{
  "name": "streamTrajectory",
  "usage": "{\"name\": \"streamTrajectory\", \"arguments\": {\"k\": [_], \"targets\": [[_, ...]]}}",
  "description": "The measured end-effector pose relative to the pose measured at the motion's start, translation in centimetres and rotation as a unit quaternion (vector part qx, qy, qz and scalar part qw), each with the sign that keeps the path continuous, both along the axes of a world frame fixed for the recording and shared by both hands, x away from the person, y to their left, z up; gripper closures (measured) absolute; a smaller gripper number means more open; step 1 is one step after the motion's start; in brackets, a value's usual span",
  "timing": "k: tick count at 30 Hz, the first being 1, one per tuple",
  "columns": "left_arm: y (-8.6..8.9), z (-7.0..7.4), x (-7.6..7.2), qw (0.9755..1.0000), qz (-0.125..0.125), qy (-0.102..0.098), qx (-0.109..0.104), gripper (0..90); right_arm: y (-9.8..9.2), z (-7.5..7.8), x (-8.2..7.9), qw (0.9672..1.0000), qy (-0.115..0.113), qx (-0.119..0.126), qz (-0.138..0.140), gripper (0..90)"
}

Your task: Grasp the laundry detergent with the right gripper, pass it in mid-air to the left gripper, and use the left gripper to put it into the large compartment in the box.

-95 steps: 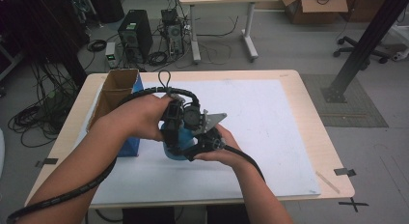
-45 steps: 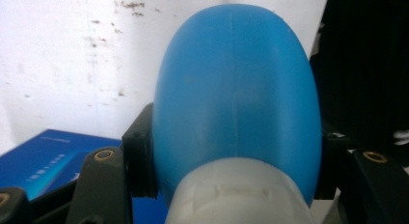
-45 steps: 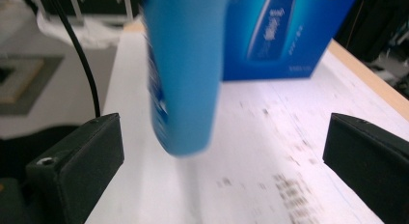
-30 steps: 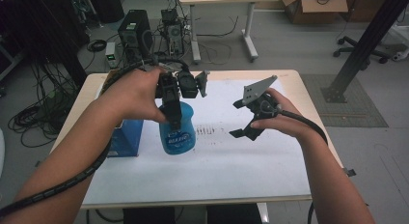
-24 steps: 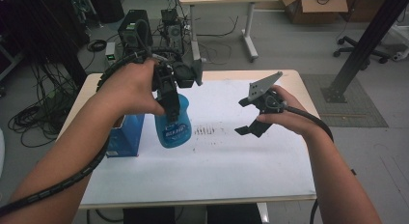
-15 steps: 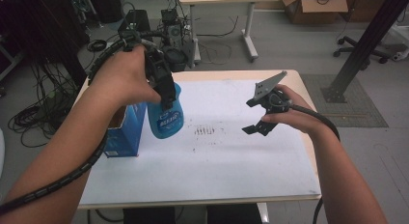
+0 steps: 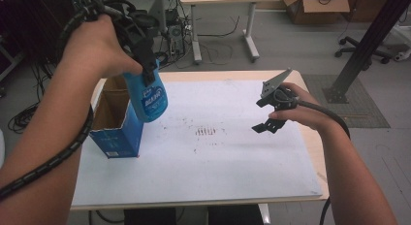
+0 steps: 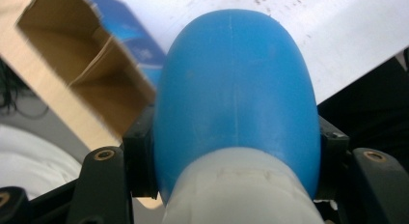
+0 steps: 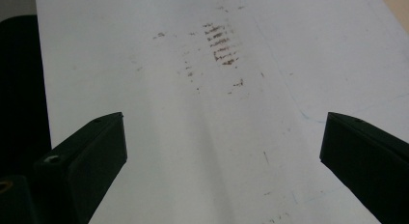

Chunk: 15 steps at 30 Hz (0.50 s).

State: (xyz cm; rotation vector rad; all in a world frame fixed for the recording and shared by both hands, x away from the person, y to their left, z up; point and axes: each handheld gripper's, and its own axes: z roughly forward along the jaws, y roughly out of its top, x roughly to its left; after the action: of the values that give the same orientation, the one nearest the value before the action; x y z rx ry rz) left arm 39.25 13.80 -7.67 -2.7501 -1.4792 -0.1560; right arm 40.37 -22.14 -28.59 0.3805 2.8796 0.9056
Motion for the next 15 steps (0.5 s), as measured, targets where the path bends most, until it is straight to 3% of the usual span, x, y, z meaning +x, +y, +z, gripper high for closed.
{"name": "streamTrajectory", "arguments": {"k": [6,12,15], "targets": [[2.2,1.3,0.6,0.9984,0.057,0.003,0.000,38.0,0.0,0.4,0.3,1.0000,0.000,-0.007,0.001,2.7],[4.1,1.9,1.3,0.9943,0.105,0.009,-0.014,38.0,0.1,0.9,0.6,0.9997,0.002,-0.021,0.014,2.9],[5.0,1.9,1.7,0.9911,0.130,0.015,-0.025,38.0,0.2,1.2,0.7,0.9996,0.000,-0.025,0.015,2.9]]}}
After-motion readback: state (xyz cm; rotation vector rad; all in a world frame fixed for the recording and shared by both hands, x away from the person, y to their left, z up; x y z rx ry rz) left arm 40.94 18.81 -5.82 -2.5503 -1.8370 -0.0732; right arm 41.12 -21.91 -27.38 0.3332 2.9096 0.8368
